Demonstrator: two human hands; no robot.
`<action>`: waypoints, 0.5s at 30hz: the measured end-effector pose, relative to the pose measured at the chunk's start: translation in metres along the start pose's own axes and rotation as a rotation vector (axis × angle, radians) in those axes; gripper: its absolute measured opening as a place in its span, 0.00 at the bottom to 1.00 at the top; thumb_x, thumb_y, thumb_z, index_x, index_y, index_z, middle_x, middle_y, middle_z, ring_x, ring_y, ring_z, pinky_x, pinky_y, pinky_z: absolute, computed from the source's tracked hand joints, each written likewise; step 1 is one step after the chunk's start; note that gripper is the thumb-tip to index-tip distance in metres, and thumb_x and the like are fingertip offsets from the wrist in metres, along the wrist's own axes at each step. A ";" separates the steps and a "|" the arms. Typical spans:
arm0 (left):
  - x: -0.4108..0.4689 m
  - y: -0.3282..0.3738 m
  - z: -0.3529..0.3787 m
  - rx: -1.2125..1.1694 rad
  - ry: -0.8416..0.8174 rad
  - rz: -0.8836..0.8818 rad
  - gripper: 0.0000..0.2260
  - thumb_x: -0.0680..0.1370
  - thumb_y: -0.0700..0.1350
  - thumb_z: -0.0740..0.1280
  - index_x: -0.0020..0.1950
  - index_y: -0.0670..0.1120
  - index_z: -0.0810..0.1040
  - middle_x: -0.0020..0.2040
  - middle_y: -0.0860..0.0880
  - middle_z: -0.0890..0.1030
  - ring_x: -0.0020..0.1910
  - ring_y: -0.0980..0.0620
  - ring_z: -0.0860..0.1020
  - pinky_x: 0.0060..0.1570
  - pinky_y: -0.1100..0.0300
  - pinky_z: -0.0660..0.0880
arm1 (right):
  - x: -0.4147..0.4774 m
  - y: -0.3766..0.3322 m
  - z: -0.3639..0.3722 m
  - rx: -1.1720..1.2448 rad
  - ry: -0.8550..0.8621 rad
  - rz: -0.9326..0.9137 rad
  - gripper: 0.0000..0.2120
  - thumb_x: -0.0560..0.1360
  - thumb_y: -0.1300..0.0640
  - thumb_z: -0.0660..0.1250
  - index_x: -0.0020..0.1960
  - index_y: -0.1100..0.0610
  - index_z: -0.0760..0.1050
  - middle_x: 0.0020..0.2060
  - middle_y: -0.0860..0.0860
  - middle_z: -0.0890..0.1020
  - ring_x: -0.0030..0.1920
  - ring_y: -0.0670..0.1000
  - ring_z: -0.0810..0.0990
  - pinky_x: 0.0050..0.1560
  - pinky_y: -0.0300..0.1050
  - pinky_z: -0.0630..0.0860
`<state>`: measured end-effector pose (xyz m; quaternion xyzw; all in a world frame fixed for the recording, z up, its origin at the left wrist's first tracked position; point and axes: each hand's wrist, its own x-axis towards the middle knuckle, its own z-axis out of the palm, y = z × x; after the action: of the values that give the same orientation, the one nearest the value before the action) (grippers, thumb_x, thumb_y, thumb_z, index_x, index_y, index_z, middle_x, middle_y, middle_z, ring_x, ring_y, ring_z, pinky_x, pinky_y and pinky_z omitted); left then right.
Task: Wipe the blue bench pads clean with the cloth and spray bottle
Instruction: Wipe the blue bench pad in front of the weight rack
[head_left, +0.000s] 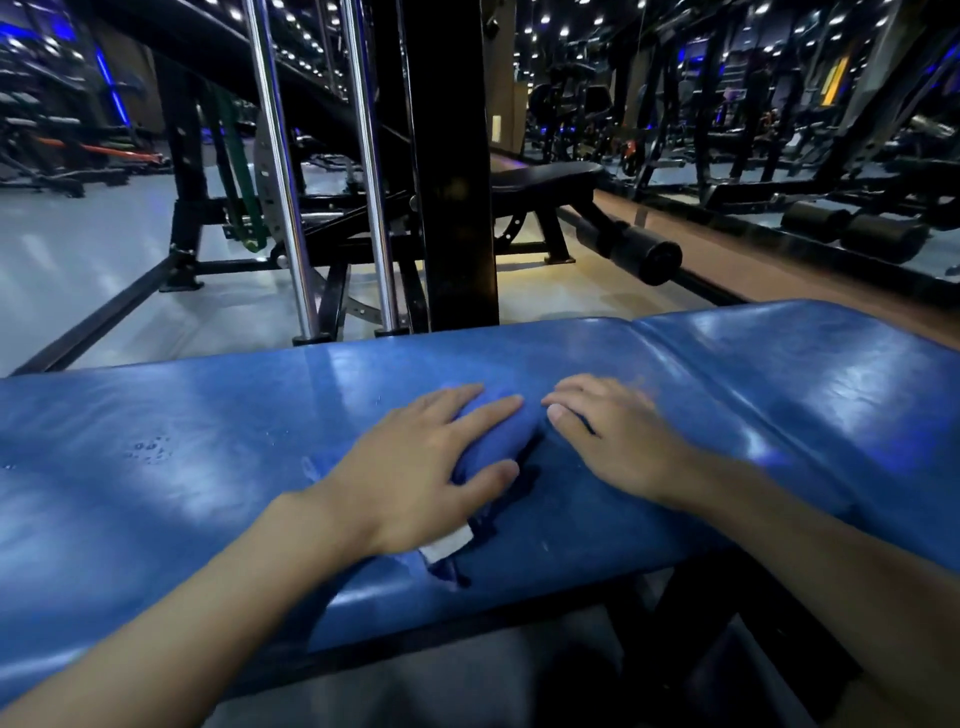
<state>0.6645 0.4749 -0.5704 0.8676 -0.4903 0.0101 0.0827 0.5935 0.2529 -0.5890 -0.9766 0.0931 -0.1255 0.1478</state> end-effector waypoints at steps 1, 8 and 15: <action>-0.004 0.005 0.004 0.014 0.035 -0.038 0.38 0.70 0.71 0.39 0.80 0.63 0.50 0.80 0.52 0.58 0.78 0.51 0.56 0.75 0.54 0.55 | -0.002 -0.001 0.000 -0.031 -0.018 -0.009 0.26 0.80 0.39 0.46 0.67 0.47 0.74 0.67 0.43 0.72 0.69 0.46 0.67 0.70 0.45 0.57; -0.035 0.043 0.010 0.110 0.105 -0.215 0.37 0.69 0.66 0.38 0.79 0.59 0.49 0.79 0.55 0.56 0.76 0.50 0.58 0.69 0.50 0.63 | -0.008 0.001 -0.004 -0.183 -0.223 -0.080 0.27 0.83 0.40 0.43 0.78 0.49 0.58 0.80 0.47 0.55 0.79 0.47 0.49 0.76 0.48 0.45; 0.001 0.027 0.015 0.033 0.087 -0.348 0.36 0.70 0.67 0.42 0.79 0.62 0.50 0.78 0.55 0.57 0.77 0.50 0.55 0.74 0.48 0.58 | -0.004 -0.001 -0.002 -0.241 -0.233 -0.131 0.26 0.82 0.40 0.43 0.79 0.43 0.52 0.80 0.48 0.52 0.79 0.49 0.47 0.76 0.54 0.45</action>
<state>0.6412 0.4587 -0.5816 0.9393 -0.3285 0.0415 0.0901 0.5889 0.2540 -0.5879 -0.9991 0.0260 -0.0087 0.0308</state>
